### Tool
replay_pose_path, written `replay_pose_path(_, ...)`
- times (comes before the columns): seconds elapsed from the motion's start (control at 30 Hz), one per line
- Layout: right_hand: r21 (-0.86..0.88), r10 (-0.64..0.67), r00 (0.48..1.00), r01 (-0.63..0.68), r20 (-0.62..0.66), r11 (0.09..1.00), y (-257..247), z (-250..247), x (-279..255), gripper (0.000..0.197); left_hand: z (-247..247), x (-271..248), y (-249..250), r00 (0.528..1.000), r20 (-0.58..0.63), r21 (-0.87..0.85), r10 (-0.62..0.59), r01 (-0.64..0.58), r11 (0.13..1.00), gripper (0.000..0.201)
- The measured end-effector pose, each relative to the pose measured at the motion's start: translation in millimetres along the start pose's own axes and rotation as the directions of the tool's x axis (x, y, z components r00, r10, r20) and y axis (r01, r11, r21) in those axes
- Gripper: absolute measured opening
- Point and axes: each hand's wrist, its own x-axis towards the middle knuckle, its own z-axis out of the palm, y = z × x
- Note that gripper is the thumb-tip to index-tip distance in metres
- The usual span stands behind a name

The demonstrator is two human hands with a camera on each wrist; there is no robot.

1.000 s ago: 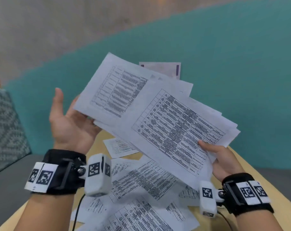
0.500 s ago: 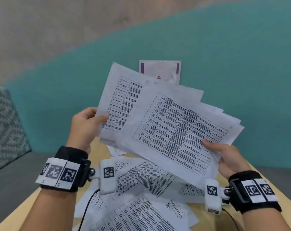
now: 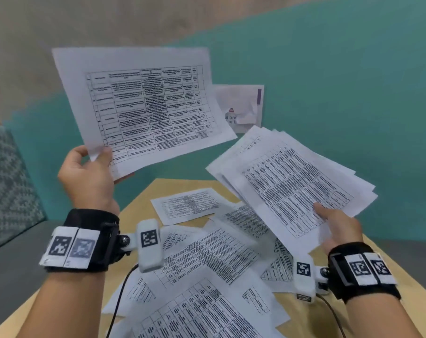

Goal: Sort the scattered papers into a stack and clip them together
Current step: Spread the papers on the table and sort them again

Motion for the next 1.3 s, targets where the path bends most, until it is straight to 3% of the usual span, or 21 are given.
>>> replay_pose_path(0.1, -0.007, 0.009, 0.999, -0.008, 0.051, 1.0, -2, 2, -5, 0.053, 4, -6, 2, 0.994, 0.109, 0.036, -0.032, 0.028, 0.999, 0.018)
replay_pose_path(0.2, 0.003, -0.014, 0.977, 0.014, 0.212, 1.0, -5, 10, -15, 0.025, 13, -20, -3, 0.97, 0.239, 0.117, -0.043, 0.016, 0.993, 0.022)
replay_pose_path(0.3, 0.018, -0.008, 0.91, 0.0, 0.415, 1.0, -9, 17, -25, 0.037, 20, -30, -13, 0.956, 0.29, 0.215, -0.045, -0.019, 0.976, 0.018)
replay_pose_path(0.4, 0.012, 0.028, 0.849, -0.04, 0.527, 0.999, -10, 24, -26, 0.052, 19, -31, -26, 0.953, 0.302, 0.338, -0.033, -0.075, 0.938, 0.021)
replay_pose_path(0.57, 0.015, 0.021, 0.793, -0.038, 0.609, 0.999, -11, 29, -31, 0.053, 16, -28, -30, 0.937, 0.309, 0.471, -0.162, -0.003, 0.882, 0.042)
replay_pose_path(0.67, -0.009, 0.029, 0.794, -0.029, 0.608, 1.0, -10, 28, -33, 0.054, 14, -26, -31, 0.91, 0.32, 0.475, -0.263, 0.087, 0.876, 0.044)
replay_pose_path(0.73, -0.027, 0.044, 0.791, -0.035, 0.61, 0.999, -10, 28, -31, 0.055, 13, -26, -31, 0.918, 0.295, 0.5, -0.265, 0.088, 0.861, 0.048)
replay_pose_path(0.8, -0.034, 0.058, 0.789, -0.048, 0.611, 0.998, -8, 28, -30, 0.057, 10, -27, -27, 0.912, 0.268, 0.492, -0.309, 0.146, 0.858, 0.065)
replay_pose_path(0.93, -0.041, 0.085, 0.779, -0.076, 0.621, 0.996, -11, 24, -28, 0.051, 3, -22, -18, 0.822, 0.309, 0.476, -0.479, 0.302, 0.826, 0.078)
replay_pose_path(1.03, -0.077, 0.121, 0.765, -0.093, 0.632, 0.993, -15, 19, -29, 0.043, 3, -21, -10, 0.694, 0.433, 0.441, -0.575, 0.392, 0.807, 0.046)
replay_pose_path(1.1, -0.085, 0.127, 0.753, -0.095, 0.645, 0.992, -16, 16, -29, 0.043, 4, -24, -8, 0.596, 0.483, 0.469, -0.641, 0.442, 0.764, 0.043)
replay_pose_path(1.13, -0.084, 0.129, 0.756, -0.097, 0.642, 0.992, -16, 16, -29, 0.043, 5, -25, -9, 0.581, 0.493, 0.474, -0.648, 0.446, 0.76, 0.042)
replay_pose_path(1.3, 0.01, 0.055, 0.765, -0.08, 0.642, 0.997, -15, 24, -33, 0.041, 9, -25, -21, 0.689, 0.432, 0.411, -0.582, 0.424, 0.807, 0.021)
